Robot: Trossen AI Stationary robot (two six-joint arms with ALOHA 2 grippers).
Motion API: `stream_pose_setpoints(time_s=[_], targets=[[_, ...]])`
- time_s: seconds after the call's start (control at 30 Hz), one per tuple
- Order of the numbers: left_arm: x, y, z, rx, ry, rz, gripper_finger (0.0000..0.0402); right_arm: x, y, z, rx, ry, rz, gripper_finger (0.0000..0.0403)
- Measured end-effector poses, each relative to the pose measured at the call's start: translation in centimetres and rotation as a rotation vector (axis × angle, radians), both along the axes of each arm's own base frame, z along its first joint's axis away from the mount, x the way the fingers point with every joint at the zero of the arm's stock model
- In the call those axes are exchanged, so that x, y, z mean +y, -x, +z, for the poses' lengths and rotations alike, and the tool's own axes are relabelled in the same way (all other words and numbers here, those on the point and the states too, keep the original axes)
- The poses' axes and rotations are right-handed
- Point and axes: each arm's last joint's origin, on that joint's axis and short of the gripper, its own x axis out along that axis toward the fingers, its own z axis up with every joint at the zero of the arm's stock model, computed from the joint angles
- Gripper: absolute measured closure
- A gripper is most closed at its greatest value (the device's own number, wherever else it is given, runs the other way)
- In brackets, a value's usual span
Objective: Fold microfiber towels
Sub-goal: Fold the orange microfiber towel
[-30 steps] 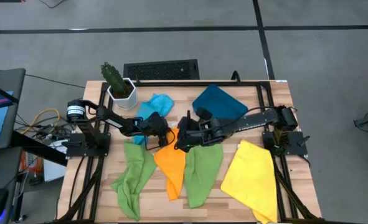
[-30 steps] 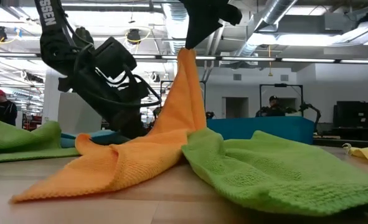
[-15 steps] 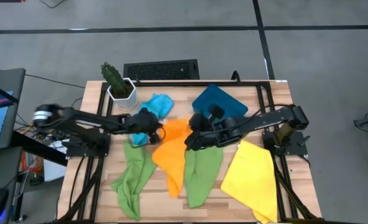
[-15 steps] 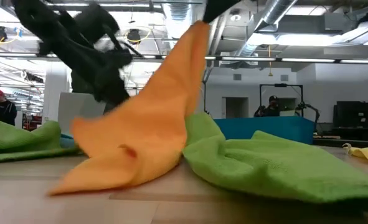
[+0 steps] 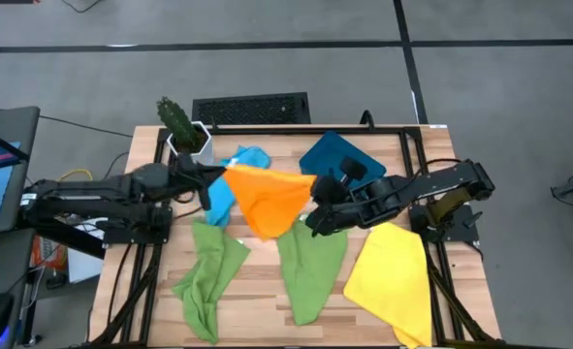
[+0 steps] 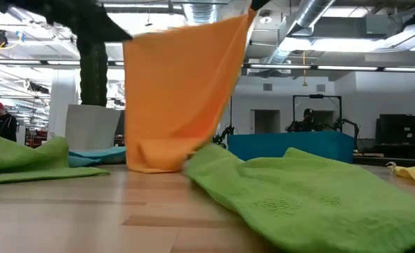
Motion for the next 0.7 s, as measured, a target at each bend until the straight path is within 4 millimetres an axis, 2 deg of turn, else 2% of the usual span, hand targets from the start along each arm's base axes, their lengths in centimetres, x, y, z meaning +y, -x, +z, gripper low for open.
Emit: stream_pose_setpoints(time_s=[0.13, 0.3, 0.43, 0.57, 0.7], targets=[[-0.6, 0.7, 1.8, -0.032, -0.001, -0.045, 0.0401, -0.8, 1.0, 0.6, -0.006, 0.019, -0.06, 0.0381], [-1.3, 0.5, 4.6, -0.037, -0.016, -0.099, 0.0401, -0.6, 1.0, 1.0, 0.083, 0.053, 0.108, 0.0384], [-1.8, -0.4, 6.0, 0.03, -0.067, -0.13, 0.0401, -0.9, 1.4, 1.7, 0.078, 0.116, 0.113, 0.0391], [-1.8, -1.5, 6.2, 0.088, -0.085, -0.108, 0.0401, -2.0, 1.2, 1.9, 0.013, 0.078, 0.032, 0.038], [-1.9, -2.9, 5.1, 0.18, -0.085, -0.121, 0.0401, -2.9, -0.2, -0.3, 0.033, 0.031, 0.034, 0.0355]])
